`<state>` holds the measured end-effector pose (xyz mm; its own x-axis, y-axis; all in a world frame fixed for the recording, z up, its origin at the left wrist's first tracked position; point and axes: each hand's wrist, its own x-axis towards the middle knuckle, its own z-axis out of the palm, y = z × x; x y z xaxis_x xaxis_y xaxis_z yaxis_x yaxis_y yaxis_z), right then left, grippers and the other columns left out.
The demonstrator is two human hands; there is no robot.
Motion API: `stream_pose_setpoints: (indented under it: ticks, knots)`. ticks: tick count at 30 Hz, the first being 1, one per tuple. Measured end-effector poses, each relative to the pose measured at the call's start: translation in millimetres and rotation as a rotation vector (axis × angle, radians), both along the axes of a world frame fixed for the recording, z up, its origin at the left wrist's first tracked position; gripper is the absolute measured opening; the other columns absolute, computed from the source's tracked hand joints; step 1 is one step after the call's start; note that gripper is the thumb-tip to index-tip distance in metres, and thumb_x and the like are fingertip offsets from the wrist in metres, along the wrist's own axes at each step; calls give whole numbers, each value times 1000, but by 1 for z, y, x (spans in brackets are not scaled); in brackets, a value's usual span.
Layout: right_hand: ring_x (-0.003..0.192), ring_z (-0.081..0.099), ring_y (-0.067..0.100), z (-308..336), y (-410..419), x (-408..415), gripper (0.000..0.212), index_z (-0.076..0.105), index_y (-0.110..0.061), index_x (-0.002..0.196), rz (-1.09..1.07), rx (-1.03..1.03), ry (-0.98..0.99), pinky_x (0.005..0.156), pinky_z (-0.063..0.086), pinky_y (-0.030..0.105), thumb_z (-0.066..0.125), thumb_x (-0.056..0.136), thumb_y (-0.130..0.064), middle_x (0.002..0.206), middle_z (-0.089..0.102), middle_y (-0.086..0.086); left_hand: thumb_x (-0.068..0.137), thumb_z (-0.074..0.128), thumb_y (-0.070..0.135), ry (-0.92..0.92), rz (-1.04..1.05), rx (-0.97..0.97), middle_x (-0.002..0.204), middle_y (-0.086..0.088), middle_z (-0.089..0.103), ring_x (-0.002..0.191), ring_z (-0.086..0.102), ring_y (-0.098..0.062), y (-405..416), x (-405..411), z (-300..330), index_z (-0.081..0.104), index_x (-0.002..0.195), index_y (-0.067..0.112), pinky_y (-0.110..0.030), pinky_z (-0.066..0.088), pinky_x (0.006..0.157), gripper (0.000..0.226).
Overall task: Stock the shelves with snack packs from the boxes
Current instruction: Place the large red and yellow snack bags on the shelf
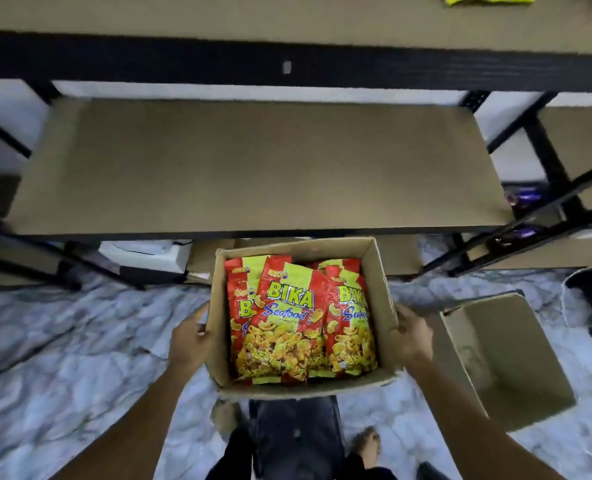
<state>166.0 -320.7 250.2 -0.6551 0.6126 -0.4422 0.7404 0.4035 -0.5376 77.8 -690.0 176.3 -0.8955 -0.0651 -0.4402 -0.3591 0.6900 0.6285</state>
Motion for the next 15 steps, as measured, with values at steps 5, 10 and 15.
stream_pose_setpoints:
  ticks: [5,10,15]
  knots:
    - [95,69,31,-27,-59,-52,49,71,-22,115,97,-6,-16,73,46,28,50,74,-38,102,74,14,77,55,-2,-45,100,51,79,-1,74,71,68,-18,-68,-10,-34,54,135,30,-27,50,58,66]
    - [101,68,31,-89,-100,-89,35,69,-20,120,118,-53,5,81,49,30,56,88,-30,110,72,13,80,54,-1,-65,203,-25,81,-5,75,72,69,-22,-111,-21,-78,51,138,30,-35,55,63,66]
    - [99,69,30,-172,-89,-105,36,64,-22,124,183,-43,-65,79,59,47,57,89,-13,108,73,13,81,55,-2,-52,211,-55,92,-8,76,81,70,-27,-107,-27,-138,50,140,30,-36,54,65,68]
